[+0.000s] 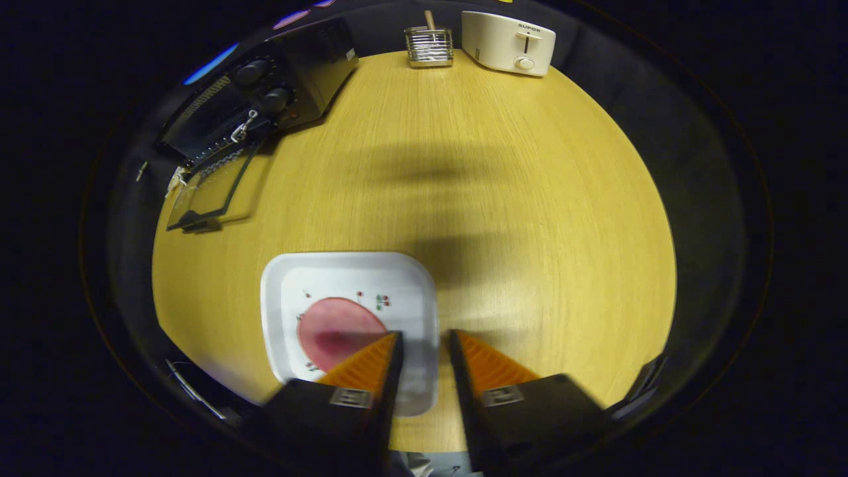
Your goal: Open the toaster oven, put the food inside, and close the toaster oven door.
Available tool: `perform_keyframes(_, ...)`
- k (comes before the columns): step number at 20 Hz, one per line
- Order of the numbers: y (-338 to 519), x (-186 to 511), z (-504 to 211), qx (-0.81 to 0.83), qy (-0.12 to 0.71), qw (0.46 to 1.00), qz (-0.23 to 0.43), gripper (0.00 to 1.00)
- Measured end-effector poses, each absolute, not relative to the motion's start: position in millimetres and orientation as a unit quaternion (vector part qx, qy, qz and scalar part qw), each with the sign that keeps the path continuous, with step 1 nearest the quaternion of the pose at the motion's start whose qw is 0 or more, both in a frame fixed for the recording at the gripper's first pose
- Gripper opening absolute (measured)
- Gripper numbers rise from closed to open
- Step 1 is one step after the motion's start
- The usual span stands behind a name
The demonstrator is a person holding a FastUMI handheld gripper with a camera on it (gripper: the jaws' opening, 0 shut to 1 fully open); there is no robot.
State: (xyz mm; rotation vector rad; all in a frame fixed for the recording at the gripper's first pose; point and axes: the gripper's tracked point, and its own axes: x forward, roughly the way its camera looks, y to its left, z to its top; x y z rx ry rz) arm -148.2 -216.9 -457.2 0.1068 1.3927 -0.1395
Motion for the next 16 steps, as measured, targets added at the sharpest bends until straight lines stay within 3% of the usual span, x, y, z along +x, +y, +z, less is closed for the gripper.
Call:
perform_keyframes(1,-219.1,-148.5,-455.8,0.056,0.641,0.762,-0.064,0.12)
perform_keyframes(9,-219.4,-145.9,-456.6,0.069,0.648,0.758,-0.045,0.15)
perform_keyframes(10,-217.4,-147.7,-460.1,0.075,0.649,0.756,-0.042,0.05)
perform_keyframes(16,-215.1,-146.5,-460.4,0.189,0.645,0.740,-0.035,0.05)
